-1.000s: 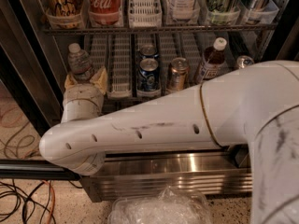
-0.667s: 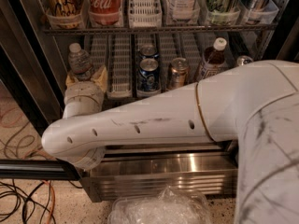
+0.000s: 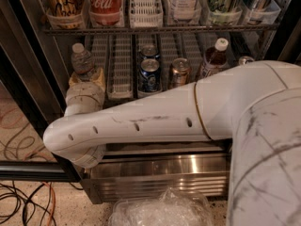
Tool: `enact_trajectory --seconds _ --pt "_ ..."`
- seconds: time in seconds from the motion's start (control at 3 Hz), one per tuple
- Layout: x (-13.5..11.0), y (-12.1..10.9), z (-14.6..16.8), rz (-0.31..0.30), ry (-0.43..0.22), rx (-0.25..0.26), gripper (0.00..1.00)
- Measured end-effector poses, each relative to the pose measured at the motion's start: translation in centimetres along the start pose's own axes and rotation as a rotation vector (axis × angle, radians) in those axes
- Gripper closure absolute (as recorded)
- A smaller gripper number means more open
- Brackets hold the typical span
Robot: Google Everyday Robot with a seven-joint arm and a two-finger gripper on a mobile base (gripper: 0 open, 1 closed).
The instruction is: Pick water bottle from middle shelf of fridge
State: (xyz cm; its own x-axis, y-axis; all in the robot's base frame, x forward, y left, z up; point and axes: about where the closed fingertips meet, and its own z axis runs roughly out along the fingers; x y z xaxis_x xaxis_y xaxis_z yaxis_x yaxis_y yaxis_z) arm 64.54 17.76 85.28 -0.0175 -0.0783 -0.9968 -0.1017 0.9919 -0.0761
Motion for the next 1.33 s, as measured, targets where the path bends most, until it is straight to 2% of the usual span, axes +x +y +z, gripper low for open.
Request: enact_trajectory --seconds 0.33,0.67,1.0,1.33 --pt "0.0 0.0 0.0 0.0 0.0 0.0 0.83" --pt "-0.6 -0.4 -0.8 0.021 -0.04 0.027 1.0" --pt "-0.6 -0.4 -0.7 0.021 -0.041 0.027 1.0" --pt "-1.5 -0.3 -1.7 0.032 -0.109 0.014 1.0"
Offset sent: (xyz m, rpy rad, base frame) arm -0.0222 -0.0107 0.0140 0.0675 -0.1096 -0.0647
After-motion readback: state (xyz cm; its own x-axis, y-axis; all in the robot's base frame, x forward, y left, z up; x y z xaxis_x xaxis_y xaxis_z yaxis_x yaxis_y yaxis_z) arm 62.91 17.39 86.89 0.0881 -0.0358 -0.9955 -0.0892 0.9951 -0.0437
